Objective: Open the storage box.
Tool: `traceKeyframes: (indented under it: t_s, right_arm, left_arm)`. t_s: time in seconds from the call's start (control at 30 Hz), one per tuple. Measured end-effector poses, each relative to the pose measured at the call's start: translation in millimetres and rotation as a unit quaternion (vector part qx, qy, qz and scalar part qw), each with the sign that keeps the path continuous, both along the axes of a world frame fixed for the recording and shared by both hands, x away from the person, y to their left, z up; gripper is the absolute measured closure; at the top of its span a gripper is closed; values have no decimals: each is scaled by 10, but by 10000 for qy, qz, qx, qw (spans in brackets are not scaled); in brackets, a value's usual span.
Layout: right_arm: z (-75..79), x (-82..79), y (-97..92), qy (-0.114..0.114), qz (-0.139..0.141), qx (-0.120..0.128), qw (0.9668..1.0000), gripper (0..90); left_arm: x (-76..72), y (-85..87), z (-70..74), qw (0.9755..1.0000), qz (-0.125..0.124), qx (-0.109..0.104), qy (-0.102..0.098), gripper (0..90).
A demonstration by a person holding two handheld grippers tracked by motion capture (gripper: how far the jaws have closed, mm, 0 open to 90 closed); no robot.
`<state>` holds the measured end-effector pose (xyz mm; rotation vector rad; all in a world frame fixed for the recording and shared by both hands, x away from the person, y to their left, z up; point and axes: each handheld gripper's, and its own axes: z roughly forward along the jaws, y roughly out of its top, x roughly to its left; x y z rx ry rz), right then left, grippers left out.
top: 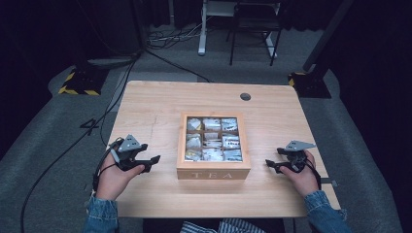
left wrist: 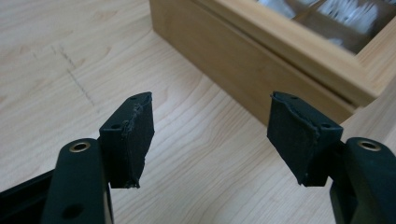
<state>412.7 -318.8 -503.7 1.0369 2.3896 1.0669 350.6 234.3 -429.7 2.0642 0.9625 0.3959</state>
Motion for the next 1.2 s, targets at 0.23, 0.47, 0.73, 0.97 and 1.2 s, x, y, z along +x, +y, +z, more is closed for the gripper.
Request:
traceKeyframes:
  t_s: [0.23,0.47,0.73,0.97,1.2]
  right_arm:
    - [0,-3,-4,0,22,-6,10000,228]
    - [0,-3,-4,2,21,-5,10000,228]
    - [0,-3,-4,2,22,-3,10000,228]
    - [0,-2,-5,3,23,-2,10000,228]
    - [1,-2,-5,7,14,6,10000,228]
  left_arm:
    - [-92,-242,151,9987,-486,-121,-109,324]
    - [-128,-385,170,9967,-790,-197,24,321]
    - [-129,-578,62,9917,-1226,24,388,311]
    - [-105,-668,-36,9901,-1283,154,547,354]
    - [-92,-695,-66,9904,-1206,311,602,458]
